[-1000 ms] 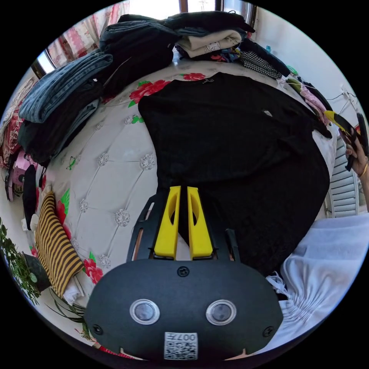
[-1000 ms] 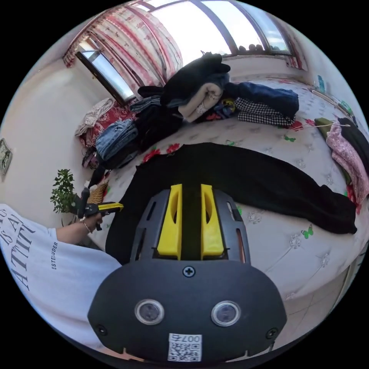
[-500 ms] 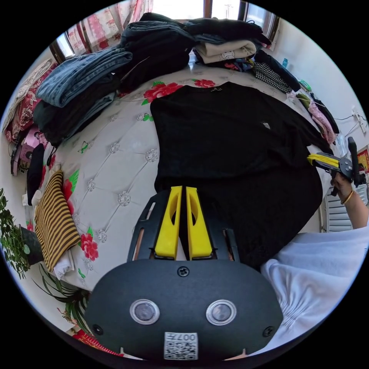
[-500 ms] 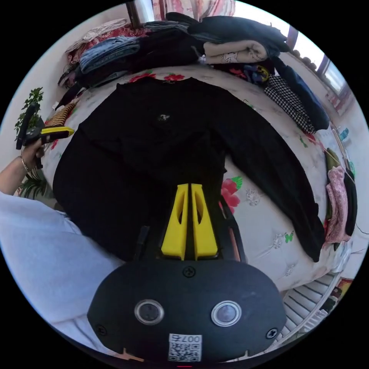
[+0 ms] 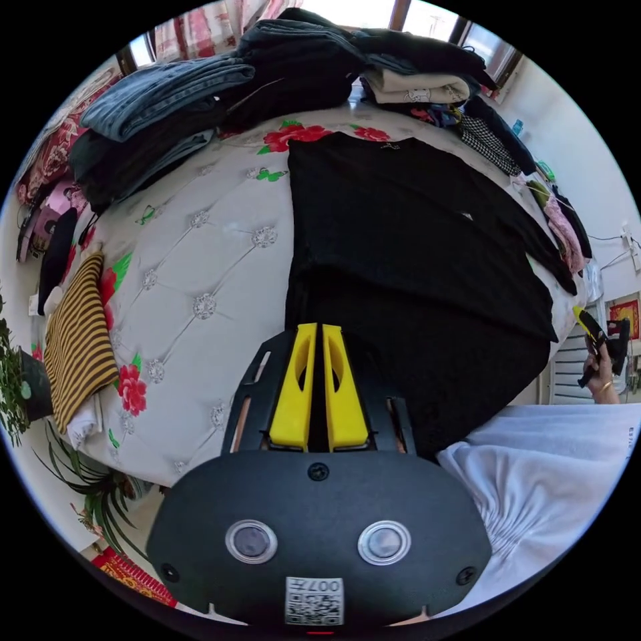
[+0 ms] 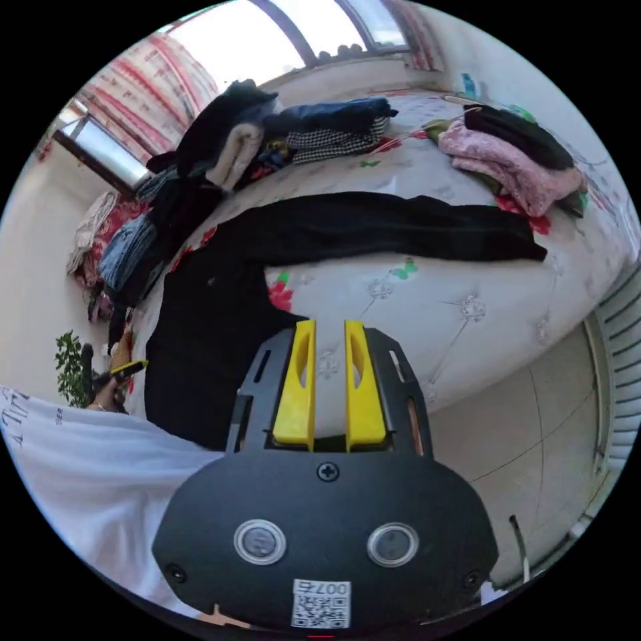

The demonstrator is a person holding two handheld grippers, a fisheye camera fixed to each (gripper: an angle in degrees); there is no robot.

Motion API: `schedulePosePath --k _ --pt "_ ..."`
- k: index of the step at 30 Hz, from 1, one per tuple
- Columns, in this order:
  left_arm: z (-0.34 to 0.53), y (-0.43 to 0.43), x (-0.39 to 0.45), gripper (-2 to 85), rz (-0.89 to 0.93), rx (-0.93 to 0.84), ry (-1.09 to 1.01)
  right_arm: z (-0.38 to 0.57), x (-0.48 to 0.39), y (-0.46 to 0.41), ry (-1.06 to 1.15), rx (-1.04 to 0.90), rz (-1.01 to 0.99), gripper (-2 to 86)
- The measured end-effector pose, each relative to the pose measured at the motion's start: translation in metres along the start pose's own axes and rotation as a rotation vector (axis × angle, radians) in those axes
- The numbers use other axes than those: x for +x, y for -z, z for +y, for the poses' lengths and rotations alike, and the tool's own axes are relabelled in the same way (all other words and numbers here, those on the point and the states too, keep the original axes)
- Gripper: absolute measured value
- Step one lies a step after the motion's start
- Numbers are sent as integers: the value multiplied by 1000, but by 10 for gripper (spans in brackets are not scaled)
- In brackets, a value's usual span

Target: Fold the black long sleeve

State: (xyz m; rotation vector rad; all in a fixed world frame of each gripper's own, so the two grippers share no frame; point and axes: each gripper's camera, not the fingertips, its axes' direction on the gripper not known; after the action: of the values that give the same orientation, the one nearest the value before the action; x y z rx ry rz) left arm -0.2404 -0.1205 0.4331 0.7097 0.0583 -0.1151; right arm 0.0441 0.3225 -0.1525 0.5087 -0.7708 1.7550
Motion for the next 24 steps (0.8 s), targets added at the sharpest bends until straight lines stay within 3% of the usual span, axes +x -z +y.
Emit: schedulePosePath --k 6,10,16,20,24 --pt "29 28 -16 -9 17 -18 104 -36 159 58 -509 296 -61 72" --pt "53 53 -15 -10 -20 -48 125 -59 205 73 -601 403 -115 79" --pt "92 89 -23 -10 -5 -47 240 -64 242 67 -786 383 -145 28" --pt "130 112 -39 -10 47 -13 381 -80 219 84 -637 466 -338 6" --pt "166 126 -50 -10 51 -8 475 -120 109 121 -198 507 -561 1"
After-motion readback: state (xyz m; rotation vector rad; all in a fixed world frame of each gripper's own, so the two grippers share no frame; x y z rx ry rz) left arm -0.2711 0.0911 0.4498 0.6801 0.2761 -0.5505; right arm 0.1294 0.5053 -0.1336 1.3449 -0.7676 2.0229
